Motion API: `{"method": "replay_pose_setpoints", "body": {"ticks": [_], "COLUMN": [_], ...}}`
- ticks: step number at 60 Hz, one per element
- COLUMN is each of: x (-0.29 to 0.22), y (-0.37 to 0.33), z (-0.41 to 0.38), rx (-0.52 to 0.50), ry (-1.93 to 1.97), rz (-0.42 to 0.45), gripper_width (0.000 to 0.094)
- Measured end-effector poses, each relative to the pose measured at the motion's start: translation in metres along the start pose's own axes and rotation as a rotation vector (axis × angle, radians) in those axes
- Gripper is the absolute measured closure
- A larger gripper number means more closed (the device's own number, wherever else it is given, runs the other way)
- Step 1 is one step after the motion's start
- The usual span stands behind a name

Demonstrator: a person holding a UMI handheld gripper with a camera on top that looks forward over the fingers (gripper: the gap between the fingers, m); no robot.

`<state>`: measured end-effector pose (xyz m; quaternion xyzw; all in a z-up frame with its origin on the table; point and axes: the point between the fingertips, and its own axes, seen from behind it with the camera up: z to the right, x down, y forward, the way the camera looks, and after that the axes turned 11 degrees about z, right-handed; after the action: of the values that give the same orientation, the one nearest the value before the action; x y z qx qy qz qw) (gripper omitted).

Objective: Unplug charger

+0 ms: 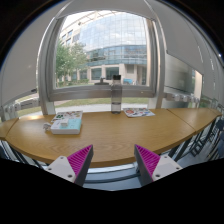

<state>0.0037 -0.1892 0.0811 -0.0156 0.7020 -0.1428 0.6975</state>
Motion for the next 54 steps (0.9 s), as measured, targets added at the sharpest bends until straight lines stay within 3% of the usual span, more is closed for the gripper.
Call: {"method": "replay_pose_setpoints", "body": {"ticks": [18, 29, 37, 41, 47, 50, 54], "x": [0.014, 0.007, 0.005, 0.009, 0.019, 0.018, 0.02], "y": [0.044, 0.085, 0.091, 0.081, 0.047, 0.036, 0.017], "z": [-0.125, -0.155, -0.133, -0.113, -0.086, -0.084, -0.073], "rx": [-0.183, -0.128, -0.05, -0.046, -0.068, -0.091, -0.075], "ry": [0.038, 0.043, 0.034, 0.026, 0.006, -0.016, -0.034], "rz": [-0.066, -0.07, -0.066, -0.075, -0.087, -0.081, -0.083], "gripper_width": [0.0102, 0.0135, 0.0301, 0.0419, 0.0517, 0.0636, 0.068]}}
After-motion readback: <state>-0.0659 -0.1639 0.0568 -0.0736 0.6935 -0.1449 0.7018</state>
